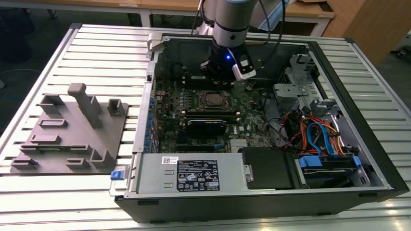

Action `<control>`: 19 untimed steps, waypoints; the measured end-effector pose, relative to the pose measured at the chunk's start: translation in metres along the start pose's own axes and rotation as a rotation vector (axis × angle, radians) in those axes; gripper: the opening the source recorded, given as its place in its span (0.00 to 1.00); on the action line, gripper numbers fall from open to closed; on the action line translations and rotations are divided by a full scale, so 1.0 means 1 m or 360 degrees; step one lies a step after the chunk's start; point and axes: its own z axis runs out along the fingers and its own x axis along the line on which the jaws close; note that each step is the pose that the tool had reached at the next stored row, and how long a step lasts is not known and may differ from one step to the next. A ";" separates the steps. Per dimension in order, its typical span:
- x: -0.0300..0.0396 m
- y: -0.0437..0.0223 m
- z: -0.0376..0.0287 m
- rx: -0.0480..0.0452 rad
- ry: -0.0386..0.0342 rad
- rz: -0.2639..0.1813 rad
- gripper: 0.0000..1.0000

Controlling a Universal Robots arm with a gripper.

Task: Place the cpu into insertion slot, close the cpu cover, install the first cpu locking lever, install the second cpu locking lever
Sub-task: 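Install the first cpu locking lever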

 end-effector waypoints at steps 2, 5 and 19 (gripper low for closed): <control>-0.0002 -0.0007 -0.0001 0.0000 0.0000 0.0000 0.10; -0.0004 -0.0017 0.0000 0.0000 0.0000 0.0000 0.10; -0.0014 -0.0076 -0.0001 -0.0063 0.0003 0.0001 0.10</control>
